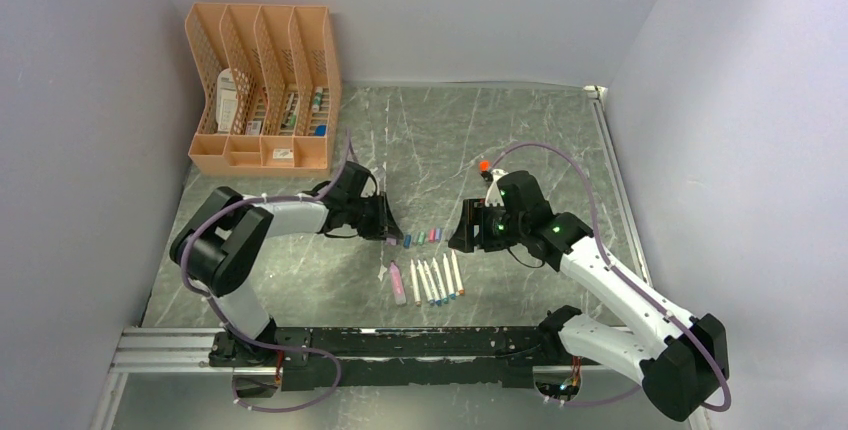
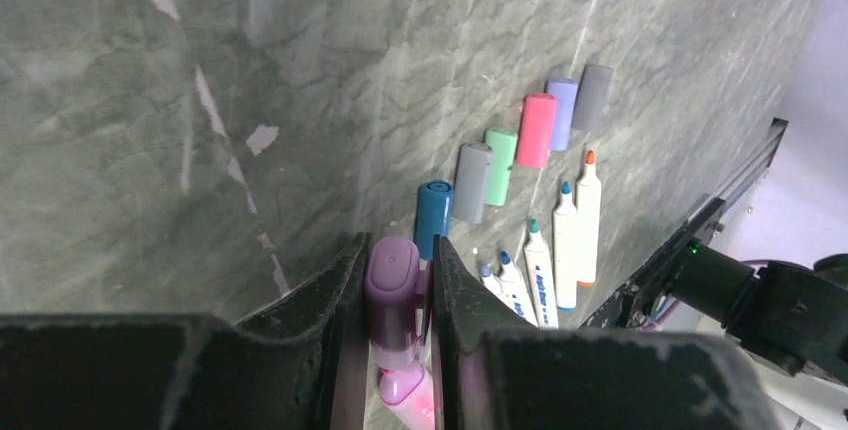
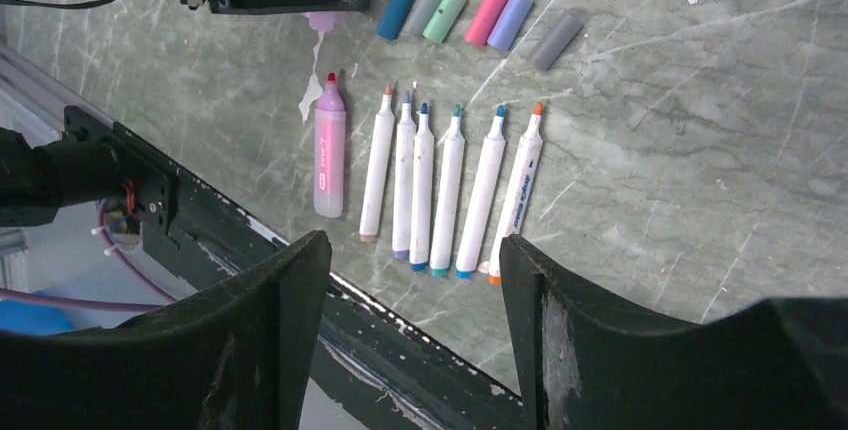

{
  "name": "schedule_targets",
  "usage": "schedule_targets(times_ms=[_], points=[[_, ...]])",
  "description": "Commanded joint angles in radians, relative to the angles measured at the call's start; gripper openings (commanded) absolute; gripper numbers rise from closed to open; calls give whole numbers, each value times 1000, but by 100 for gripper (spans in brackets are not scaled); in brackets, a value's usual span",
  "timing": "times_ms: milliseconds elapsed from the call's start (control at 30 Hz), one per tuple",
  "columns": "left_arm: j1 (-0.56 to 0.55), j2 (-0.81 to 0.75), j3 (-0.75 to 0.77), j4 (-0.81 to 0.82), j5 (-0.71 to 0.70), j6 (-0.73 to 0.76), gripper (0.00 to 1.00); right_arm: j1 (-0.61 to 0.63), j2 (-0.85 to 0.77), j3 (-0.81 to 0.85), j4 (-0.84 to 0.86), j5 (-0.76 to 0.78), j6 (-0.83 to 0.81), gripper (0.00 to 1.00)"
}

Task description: Open the pen caps

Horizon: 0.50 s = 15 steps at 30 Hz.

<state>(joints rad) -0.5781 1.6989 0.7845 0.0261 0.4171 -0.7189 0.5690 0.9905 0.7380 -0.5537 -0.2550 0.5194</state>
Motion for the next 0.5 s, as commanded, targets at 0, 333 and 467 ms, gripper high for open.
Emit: schedule_targets(times_ms=[0,333,467], points=[[-19,25,30,26,-26,-1,26,-6,-13,14,-15,-5,-2,63],[-35,48,38,14,-51,-10,33,-6,-27,2,-18,-10,-7,63],[-37,44,45,-4,-64,-7,35,-6,-41,-12,-14,-13,1,63]])
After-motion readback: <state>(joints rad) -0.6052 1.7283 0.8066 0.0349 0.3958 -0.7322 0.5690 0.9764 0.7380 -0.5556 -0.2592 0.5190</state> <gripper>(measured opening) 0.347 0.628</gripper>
